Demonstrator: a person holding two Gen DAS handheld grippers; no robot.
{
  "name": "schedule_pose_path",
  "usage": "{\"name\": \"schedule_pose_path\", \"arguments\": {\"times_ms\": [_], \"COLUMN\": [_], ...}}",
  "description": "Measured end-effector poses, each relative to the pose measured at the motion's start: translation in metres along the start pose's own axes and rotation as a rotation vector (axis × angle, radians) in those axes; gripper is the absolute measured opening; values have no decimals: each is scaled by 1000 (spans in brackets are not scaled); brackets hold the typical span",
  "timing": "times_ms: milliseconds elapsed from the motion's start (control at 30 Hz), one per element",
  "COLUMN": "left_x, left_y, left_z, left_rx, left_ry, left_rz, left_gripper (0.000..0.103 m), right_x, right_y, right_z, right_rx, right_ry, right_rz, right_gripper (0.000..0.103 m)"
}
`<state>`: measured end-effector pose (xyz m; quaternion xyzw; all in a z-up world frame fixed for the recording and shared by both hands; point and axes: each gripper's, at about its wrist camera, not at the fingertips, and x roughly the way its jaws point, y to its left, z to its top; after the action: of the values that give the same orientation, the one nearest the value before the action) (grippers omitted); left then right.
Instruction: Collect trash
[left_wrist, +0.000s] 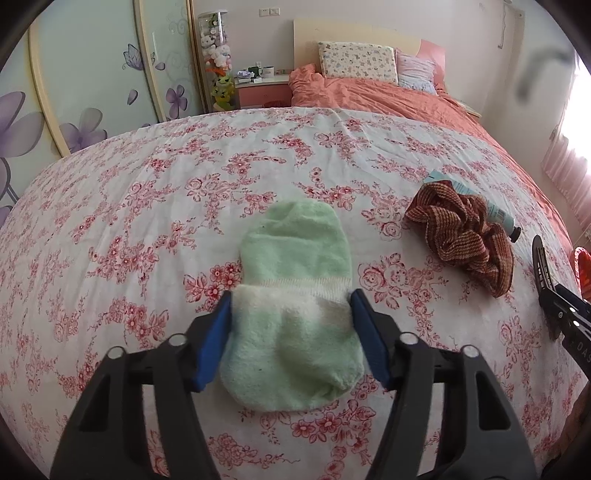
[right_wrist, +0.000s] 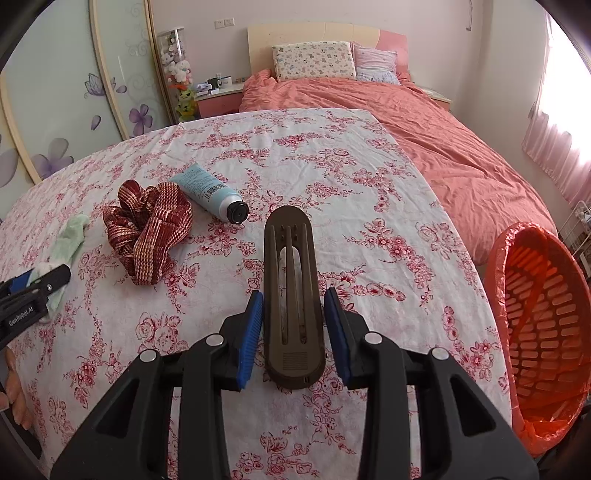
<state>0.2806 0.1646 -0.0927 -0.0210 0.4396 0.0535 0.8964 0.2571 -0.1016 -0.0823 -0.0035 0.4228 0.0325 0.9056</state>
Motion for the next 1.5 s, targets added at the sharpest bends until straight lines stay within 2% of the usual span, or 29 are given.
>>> {"name": "schedule_pose_path", "arguments": {"times_ms": [100, 133, 167, 367, 633, 867, 1200, 1500], "left_x": [-2, -2, -2, -11, -44, -82, -136, -169], "left_y": [-1, -1, -1, 7, -3, -22, -70, -136], "left_z": [1, 1, 1, 1, 2, 4, 3, 1], "left_rx": [15, 20, 19, -26, 2, 25, 76, 151], "left_ry": [-8, -11, -10, -32, -103, -164, -233, -266], "left_rz": [-9, -16, -25, -58, -64, -111, -200, -309], "left_gripper": [33, 19, 13, 10, 10, 10, 10, 10], "right_x": [-1, -2, -3, -14, -40, -72, -118, -140], "right_y": [0, -1, -3, -9, -13, -22, -48, -91], "right_z": [-1, -2, -3, -8, -6, -5, -7, -14], "right_rx": [-9, -3, 5, 19, 32, 38, 86, 153], "right_ry": [5, 4, 0, -31, -86, -154, -264, -311], "right_rz": [5, 12, 22, 60, 79, 75, 62, 9], "right_gripper": [33, 33, 33, 33, 33, 33, 33, 33]}}
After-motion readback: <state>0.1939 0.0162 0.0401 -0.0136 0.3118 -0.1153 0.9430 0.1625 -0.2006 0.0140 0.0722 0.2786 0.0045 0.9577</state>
